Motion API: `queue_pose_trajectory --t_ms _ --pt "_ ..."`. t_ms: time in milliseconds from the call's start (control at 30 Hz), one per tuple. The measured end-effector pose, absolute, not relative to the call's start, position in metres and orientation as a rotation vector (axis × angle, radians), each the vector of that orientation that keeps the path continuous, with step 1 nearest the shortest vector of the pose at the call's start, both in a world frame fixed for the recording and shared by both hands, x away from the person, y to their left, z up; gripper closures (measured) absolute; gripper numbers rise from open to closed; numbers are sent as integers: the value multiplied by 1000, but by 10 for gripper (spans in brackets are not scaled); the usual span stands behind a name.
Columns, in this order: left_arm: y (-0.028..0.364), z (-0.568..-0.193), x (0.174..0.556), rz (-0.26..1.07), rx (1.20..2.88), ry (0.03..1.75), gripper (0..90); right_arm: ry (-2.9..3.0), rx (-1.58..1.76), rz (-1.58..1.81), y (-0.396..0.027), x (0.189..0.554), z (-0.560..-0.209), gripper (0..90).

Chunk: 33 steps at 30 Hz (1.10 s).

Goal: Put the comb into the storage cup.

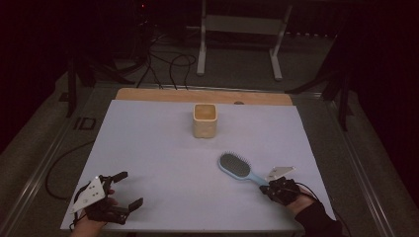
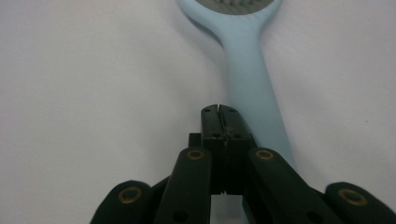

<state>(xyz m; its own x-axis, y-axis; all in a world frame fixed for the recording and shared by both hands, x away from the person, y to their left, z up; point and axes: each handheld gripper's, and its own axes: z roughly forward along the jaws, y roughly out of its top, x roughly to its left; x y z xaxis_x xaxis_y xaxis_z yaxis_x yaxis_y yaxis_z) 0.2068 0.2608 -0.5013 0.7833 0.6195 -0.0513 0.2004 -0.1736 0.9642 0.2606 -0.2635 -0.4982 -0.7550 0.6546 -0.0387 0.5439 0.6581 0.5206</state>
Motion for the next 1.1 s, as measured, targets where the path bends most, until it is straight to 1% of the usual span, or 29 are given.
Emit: queue_pose_trajectory --t_ms 267,533,700,867,900,967,1000,1033,1100 --pt "261 -501 207 421 1738 645 0 2635 974 683 -266 264 -497 900" --pt "261 -501 207 421 1737 645 0 2660 862 709 -259 260 -479 900" --pt "261 -501 207 412 1731 650 0 2684 780 689 -259 264 -465 900" --pt "262 -501 207 413 1730 649 0 2720 686 672 -260 277 -454 900" --pt "262 -501 207 413 1730 649 0 2732 663 665 -259 278 -453 894" --pt "261 -501 207 411 1729 651 0 2752 630 657 -257 280 -452 847" --pt "261 -501 207 411 1729 651 0 2752 630 657 -257 280 -452 847" --pt "262 -501 208 410 1727 651 0 2767 602 636 -255 282 -451 793" --pt "262 -501 208 410 1727 651 0 2770 598 633 -254 283 -450 793"
